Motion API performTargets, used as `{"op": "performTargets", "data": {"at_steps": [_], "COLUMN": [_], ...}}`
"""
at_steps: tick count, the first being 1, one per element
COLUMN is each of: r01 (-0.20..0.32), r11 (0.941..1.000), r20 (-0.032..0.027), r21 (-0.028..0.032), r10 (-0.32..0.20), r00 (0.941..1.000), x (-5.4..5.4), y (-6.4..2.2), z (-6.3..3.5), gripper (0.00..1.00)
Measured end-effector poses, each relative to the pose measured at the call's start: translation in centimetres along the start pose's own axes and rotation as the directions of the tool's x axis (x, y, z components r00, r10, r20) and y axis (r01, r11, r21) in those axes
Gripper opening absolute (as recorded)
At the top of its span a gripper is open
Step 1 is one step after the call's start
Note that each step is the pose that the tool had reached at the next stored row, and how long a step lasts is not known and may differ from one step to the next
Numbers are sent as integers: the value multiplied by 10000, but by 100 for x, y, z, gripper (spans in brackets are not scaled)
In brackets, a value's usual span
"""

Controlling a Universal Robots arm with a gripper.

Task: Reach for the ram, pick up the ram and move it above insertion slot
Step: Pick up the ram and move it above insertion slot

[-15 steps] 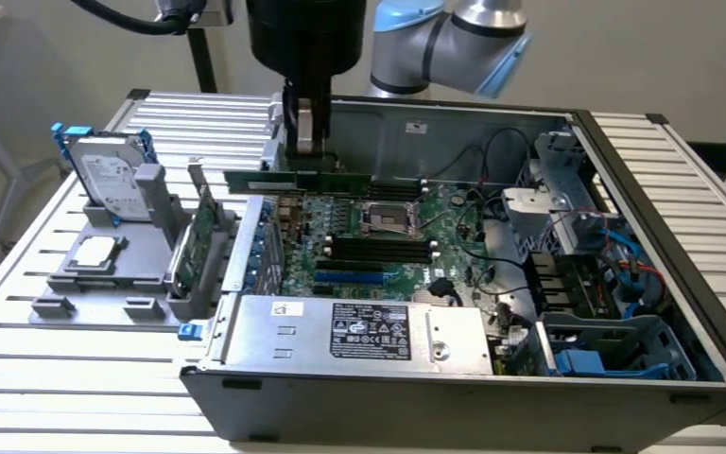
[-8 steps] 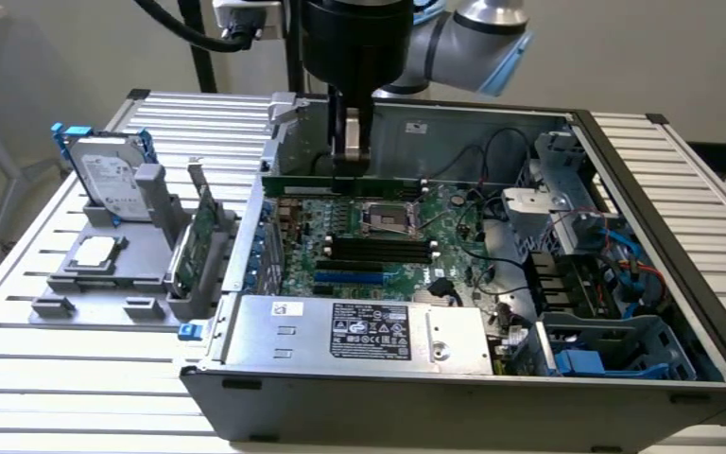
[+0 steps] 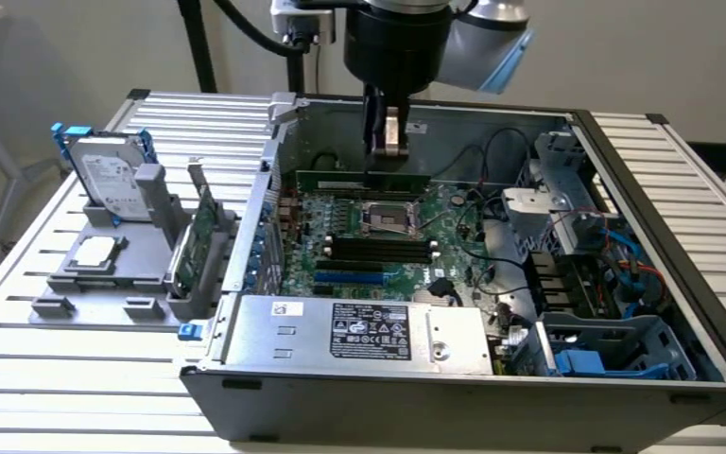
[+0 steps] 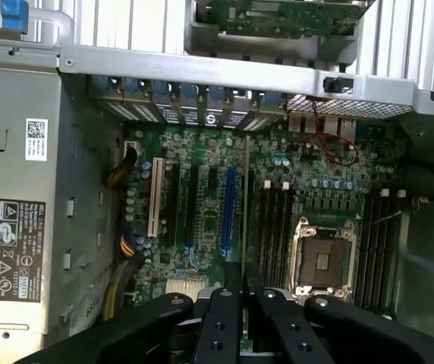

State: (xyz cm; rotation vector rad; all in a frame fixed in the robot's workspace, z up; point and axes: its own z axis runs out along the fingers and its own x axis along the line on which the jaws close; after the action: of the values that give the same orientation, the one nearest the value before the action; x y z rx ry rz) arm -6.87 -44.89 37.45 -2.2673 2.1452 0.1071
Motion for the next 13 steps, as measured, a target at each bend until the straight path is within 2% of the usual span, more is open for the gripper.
{"op": "performTargets", "data": {"at_steps": [5, 13], "r01": [-2, -3], "r11": [10000, 10000], "r20": [-24, -51], "r21": [-1, 1], "r10": [2, 3], "r00": [10000, 10000], "x": [-202, -555], "y": [-113, -195], "z": [40, 68], "gripper": [14, 14]}}
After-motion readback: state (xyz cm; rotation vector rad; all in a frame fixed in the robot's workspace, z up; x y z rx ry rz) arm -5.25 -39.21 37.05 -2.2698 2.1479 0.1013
